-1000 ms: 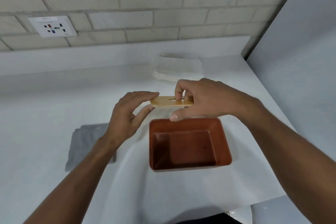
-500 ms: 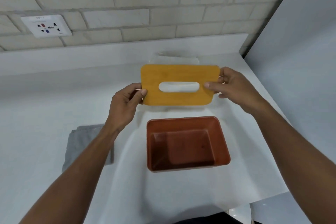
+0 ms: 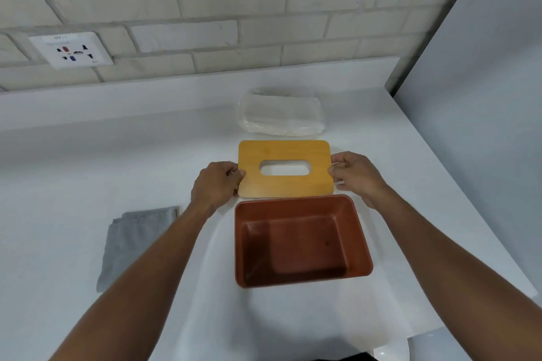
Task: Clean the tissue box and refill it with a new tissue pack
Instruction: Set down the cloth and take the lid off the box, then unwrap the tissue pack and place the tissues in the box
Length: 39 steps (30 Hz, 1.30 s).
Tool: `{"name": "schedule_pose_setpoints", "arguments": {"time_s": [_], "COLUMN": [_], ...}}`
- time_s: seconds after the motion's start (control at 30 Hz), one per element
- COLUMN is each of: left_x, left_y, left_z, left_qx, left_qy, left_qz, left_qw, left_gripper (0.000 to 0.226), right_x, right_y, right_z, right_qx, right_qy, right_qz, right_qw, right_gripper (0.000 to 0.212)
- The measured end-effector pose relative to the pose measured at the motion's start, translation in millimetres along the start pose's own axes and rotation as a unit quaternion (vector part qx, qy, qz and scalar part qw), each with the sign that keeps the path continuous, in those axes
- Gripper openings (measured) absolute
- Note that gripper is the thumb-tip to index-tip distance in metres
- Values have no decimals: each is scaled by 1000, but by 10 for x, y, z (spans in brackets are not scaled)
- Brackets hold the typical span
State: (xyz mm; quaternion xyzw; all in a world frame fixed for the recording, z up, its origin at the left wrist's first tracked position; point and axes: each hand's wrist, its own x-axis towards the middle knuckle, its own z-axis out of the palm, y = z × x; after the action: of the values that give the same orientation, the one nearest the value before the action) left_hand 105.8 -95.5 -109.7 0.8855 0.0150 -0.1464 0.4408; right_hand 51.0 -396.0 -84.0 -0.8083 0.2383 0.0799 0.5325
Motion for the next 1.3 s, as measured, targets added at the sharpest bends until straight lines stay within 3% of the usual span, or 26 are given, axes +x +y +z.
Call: {"name": "schedule_pose_setpoints", "arguments": {"time_s": [0.37, 0.47, 0.67, 0.87, 1.0, 1.13, 1.3], "left_x": [48, 91, 240, 566, 864, 1121, 1284], "left_y": [19, 50, 225, 397, 513, 587, 551], "left_z": [89, 108, 46, -163, -218, -144, 4], "left_qx": [184, 234, 300, 207, -1, -208, -247], "left_qy": [29, 39, 70, 88, 78, 32, 13], "left_qz": [-24, -26, -54, -20, -31, -100, -113], "left_qw": [982, 971, 950, 974, 996, 973, 962], "left_gripper": [28, 29, 40, 38, 58, 75, 75], "right_x": [96, 121, 226, 533, 856, 1161, 1360], "right_y": [110, 112, 66, -70, -218, -333, -390], "right_z": [61, 61, 13, -123, -203, -187, -58], "right_qx": [-37, -98, -105, -20, 76, 134, 159], "right_qy": [-40, -28, -51, 38, 68, 60, 49], "right_qz": [22, 0, 0, 17, 46, 83, 107], "right_qw": [998, 995, 993, 999, 994, 986, 980], "right_gripper": [48, 49, 43, 15, 13, 12, 22]}}
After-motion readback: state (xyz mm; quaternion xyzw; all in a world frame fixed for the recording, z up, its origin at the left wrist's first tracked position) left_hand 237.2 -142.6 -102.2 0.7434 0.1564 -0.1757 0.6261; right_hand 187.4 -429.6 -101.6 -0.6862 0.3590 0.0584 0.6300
